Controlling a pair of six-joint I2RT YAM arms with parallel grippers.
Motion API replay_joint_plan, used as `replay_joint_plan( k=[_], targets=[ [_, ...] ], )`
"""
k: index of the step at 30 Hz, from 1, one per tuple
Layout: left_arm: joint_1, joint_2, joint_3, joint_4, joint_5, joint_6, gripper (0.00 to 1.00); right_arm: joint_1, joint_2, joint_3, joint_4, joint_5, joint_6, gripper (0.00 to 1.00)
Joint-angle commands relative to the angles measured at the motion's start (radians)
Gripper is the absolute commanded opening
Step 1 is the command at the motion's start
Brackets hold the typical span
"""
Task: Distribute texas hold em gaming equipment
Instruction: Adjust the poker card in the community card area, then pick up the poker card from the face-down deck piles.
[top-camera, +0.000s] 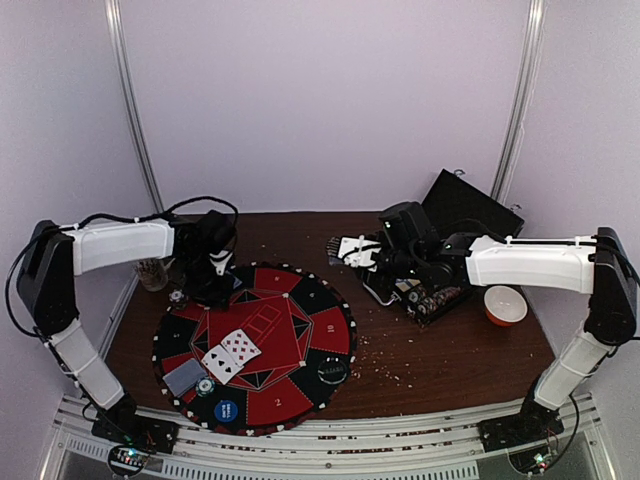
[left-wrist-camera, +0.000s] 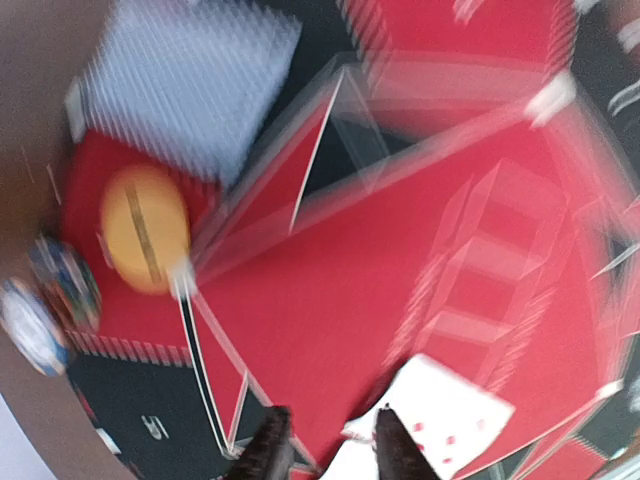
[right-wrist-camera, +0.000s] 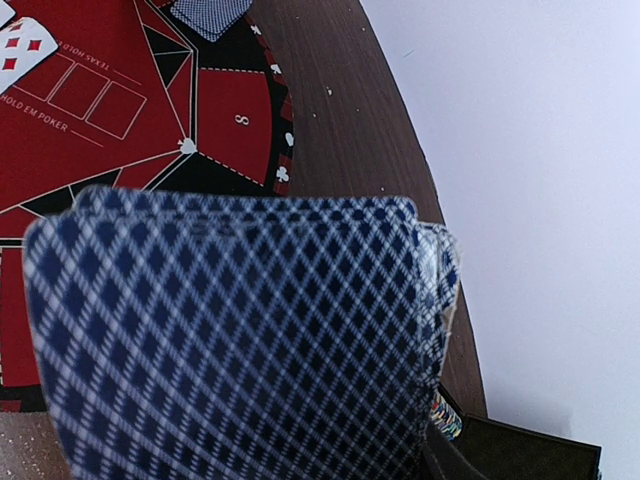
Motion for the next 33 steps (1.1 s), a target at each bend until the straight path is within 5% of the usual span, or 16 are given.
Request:
replay_joint_plan(
  k=[1,11,16,33],
  targets=[
    [-0.013,-0.087,0.148,0.178,0.097,0.084,0.41,0.009,-0.055,-0.004,0.004,-0.043,0.006,0.43],
    [-0.08,-0.101,0.121,0.709,0.636,0.01,0.88,0.047,-0.047,0.01,0.042,-0.086,-0.026,0.43],
    [-0.083,-0.07,0.09,0.858,0.763,-0.082,0.93,0.056,-0.029,0.024,0.045,-0.091,-0.032,0.43],
    [-0.125,0.058,0.171,0.769,0.777,-0.061,0.93,0.068,0.006,0.053,0.056,-0.086,-0.036,0.43]
  ],
)
